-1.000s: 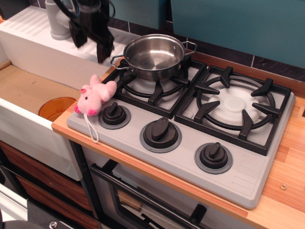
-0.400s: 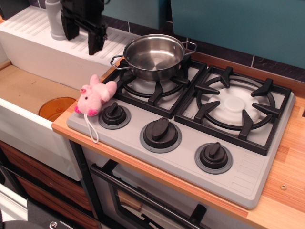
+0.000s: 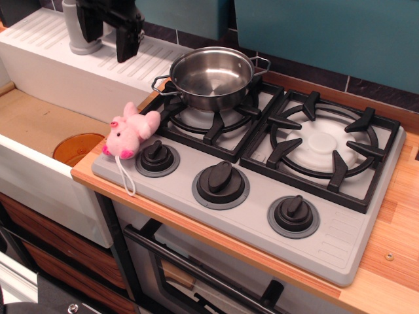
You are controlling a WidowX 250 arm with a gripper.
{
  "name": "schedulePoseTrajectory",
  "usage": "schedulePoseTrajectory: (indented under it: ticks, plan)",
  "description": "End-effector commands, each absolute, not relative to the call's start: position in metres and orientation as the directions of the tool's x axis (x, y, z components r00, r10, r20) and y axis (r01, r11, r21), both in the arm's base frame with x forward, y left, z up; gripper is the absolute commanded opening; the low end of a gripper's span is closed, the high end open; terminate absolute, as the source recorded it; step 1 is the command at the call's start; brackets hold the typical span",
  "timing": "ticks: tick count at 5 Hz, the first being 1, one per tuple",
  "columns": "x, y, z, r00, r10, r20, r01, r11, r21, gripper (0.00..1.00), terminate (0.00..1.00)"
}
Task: Put stuffedpig in pan
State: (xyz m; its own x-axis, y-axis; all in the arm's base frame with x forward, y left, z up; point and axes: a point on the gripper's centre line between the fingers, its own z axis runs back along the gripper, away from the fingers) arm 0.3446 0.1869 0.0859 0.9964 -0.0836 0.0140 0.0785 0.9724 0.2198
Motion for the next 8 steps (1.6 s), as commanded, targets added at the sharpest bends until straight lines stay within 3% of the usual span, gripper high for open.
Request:
schedulePoseTrajectory:
  ticks: [1, 3, 6, 8]
  plan:
    - [0.335, 0.169, 0.116, 0.997, -0.042, 0.072, 0.033, 0.992, 0.12, 1.0, 0.0]
    - [0.314, 0.149, 0.103, 0.999, -0.004, 0.053, 0.002, 0.999, 0.044, 1.0, 0.0]
    - [0.288, 0.129, 0.086, 0.998, 0.022, 0.053, -0.024, 0.999, 0.041, 1.0, 0.0]
    - [0.287, 0.132, 0.072, 0.998, 0.017, 0.064, -0.02, 0.999, 0.05, 1.0, 0.0]
